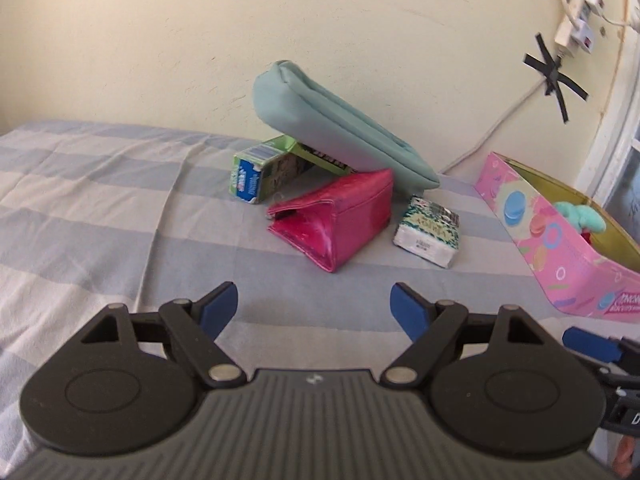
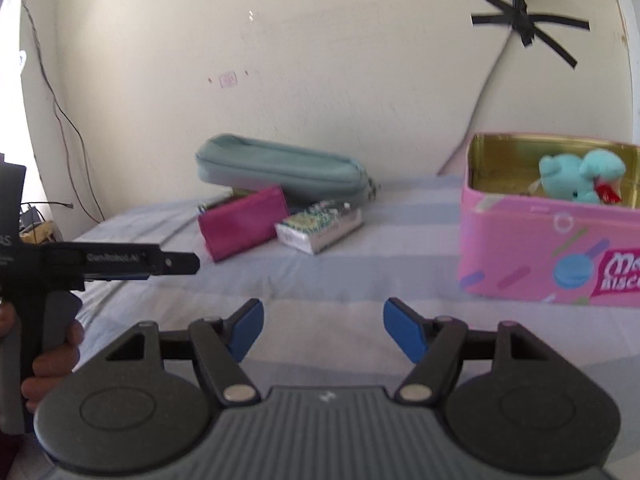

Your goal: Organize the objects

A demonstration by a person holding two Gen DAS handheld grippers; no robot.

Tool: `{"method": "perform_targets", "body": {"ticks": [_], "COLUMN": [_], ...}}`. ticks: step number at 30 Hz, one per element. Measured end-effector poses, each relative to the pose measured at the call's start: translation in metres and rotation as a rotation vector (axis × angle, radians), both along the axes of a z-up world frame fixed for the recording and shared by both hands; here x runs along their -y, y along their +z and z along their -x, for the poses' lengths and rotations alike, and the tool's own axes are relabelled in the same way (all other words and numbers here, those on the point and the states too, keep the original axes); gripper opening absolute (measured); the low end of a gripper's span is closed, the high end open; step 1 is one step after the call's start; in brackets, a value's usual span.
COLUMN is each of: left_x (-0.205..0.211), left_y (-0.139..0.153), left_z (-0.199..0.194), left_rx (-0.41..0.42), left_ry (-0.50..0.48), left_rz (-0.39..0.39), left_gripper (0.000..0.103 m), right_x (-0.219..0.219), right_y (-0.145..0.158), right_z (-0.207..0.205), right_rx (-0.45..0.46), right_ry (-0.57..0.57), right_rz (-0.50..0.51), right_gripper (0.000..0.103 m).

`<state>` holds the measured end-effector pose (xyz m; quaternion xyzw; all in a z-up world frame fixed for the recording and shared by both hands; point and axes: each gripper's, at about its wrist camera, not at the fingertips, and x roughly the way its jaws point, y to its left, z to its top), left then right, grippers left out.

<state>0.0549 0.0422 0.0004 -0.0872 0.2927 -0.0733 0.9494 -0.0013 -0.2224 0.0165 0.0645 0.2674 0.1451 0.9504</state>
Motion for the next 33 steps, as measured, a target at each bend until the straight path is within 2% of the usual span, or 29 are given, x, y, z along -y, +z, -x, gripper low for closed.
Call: {"method": "perform_targets", "body": {"ticks": [5, 9, 12, 18, 23, 25, 28, 29, 31, 33], "left_x": [-0.009, -0.015, -0.018, -0.029, -0.027, -0.025, -0.024, -0.024, -0.023, -0.022], "left_y": [-0.003, -0.003, -0.003, -0.003, -0.002, -0.002, -0.003, -0.003, -0.003, -0.003], "left_z": [-0.005, -0.006, -0.006, -0.007, -0.008, -0.009, -0.009, -0.009, -0.009, -0.010], "left_rx": [-0.034, -0.038, -0.035, -0.040, -0.042, -0.042, -0.045, -0.045, -0.046, -0.045], "left_ry": [0.036, 0.084, 0.128, 0.180, 0.174, 0.169, 0.163, 0.162, 0.160, 0.158], "left_rz": [0.039, 0.039, 0.024, 0.051, 0.044, 0.037, 0.037, 0.035, 0.030, 0.027], "left_gripper": [0.085, 0.085, 0.085, 0.085, 0.090, 0.090, 0.090, 0.090, 0.090, 0.090], "right_x": [0.002, -0.007, -0.021, -0.051, -0.066, -0.069, -0.070, -0.072, -0.078, -0.081], "right_y": [-0.004, -0.005, -0.002, 0.002, 0.002, 0.000, -0.001, -0.001, -0.003, -0.008], "right_z": [-0.011, -0.024, -0.032, -0.060, -0.099, -0.116, -0.135, -0.139, -0.146, -0.156], "right_rx": [-0.067, -0.086, -0.062, -0.005, 0.021, 0.002, -0.047, -0.047, -0.038, -0.077], "right_ry": [-0.015, 0.014, 0.052, 0.123, 0.082, 0.061, 0.055, 0.060, 0.052, 0.048], "right_rz": [-0.018, 0.002, 0.051, 0.140, 0.210, 0.223, 0.187, 0.186, 0.222, 0.240], "right_gripper": [0.070, 0.071, 0.075, 0.081, 0.089, 0.090, 0.092, 0.095, 0.096, 0.096]}}
